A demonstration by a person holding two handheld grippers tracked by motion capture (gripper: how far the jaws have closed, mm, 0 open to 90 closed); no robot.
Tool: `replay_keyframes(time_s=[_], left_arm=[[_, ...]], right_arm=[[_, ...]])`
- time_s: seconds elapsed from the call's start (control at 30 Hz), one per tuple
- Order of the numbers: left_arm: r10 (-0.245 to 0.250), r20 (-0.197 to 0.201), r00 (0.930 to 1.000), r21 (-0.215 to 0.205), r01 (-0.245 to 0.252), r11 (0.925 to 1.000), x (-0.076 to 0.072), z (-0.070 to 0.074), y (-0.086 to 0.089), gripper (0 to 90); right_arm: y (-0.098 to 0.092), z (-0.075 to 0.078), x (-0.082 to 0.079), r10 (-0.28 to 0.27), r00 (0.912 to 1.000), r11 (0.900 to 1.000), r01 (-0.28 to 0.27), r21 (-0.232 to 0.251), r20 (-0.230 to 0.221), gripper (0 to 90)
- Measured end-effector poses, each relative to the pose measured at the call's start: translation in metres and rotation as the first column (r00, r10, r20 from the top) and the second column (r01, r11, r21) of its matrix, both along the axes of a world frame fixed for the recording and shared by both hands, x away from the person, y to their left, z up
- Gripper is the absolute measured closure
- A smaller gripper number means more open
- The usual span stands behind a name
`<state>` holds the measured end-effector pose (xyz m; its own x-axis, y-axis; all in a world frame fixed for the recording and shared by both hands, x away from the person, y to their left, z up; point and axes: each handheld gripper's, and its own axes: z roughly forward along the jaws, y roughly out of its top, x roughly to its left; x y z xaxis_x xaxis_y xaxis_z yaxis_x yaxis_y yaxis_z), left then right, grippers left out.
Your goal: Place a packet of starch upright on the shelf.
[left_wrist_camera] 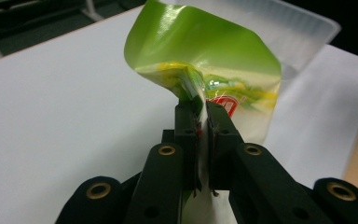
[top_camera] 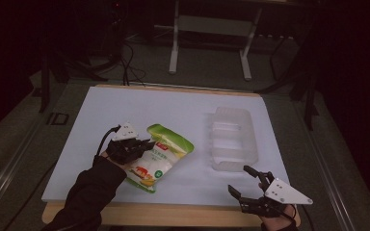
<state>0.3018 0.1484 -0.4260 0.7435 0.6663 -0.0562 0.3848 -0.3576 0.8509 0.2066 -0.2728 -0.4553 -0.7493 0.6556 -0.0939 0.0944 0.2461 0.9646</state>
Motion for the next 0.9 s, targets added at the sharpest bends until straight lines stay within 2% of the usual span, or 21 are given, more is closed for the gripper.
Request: replay_keyframes(time_s=[0.1,0.13,0.2,0.27,0.3,0.5,0.6,0.67,0.77,0.8,0.87,0.9], left_arm=[[-0.002,0.002,1.0,-0.004,0.002,1.0,-0.001,0.001,0.0,85.7],[0.004,-0.002,1.0,-0.033,-0.004,0.9994,-0.003,0.005,0.003,85.8],[0.0,0.001,1.0,-0.042,0.0,0.9991,-0.004,0.006,0.003,85.8],[0.005,0.014,0.9999,-0.068,-0.004,0.9977,-0.006,0.01,0.004,85.8],[0.006,0.027,0.9996,-0.094,-0.003,0.9956,-0.008,0.014,0.003,85.8],[-0.013,0.071,0.9974,-0.116,0.021,0.993,-0.011,0.024,-0.006,85.9],[-0.023,0.079,0.9966,-0.144,0.034,0.989,-0.012,0.029,-0.01,85.9],[-0.026,0.089,0.9957,-0.152,0.039,0.9875,-0.013,0.032,-0.012,85.9],[-0.027,0.099,0.9947,-0.168,0.044,0.9848,-0.013,0.036,-0.015,85.9],[-0.028,0.101,0.9945,-0.173,0.045,0.9838,-0.013,0.038,-0.016,85.9],[-0.028,0.101,0.9944,-0.178,0.046,0.9829,-0.013,0.039,-0.017,85.9],[-0.032,0.101,0.9944,-0.178,0.049,0.9828,-0.013,0.041,-0.018,86.0]], right_arm=[[0.001,0.0,0.0,-0.01,0.9999,1.0,0.01,-0.001,-0.011,17.7],[0.002,-0.001,0.001,-0.01,0.9999,1.0,0.01,-0.001,-0.011,17.7],[0.002,0.0,0.001,-0.01,0.9999,1.0,0.01,-0.001,-0.01,18.0],[0.002,0.002,0.001,-0.001,1.0,1.0,0.001,0.001,0.0,20.0],[0.002,0.003,0.001,0.005,1.0,1.0,-0.005,0.004,-0.004,20.6],[0.007,0.008,0.002,0.018,0.9998,1.0,-0.018,0.007,0.002,20.9],[0.01,0.013,0.006,0.018,0.9998,1.0,-0.018,0.014,-0.004,19.4],[0.014,0.019,0.012,0.026,0.9995,0.999,-0.025,0.03,-0.018,18.7],[0.019,0.025,0.019,0.039,0.9983,0.999,-0.038,0.028,-0.042,18.7],[0.026,0.029,0.026,0.058,0.9961,0.998,-0.056,0.027,-0.067,18.8],[0.031,0.031,0.029,0.064,0.9952,0.998,-0.062,0.022,-0.075,19.1],[0.038,0.035,0.036,0.085,0.9917,0.996,-0.083,0.021,-0.097,20.3]])
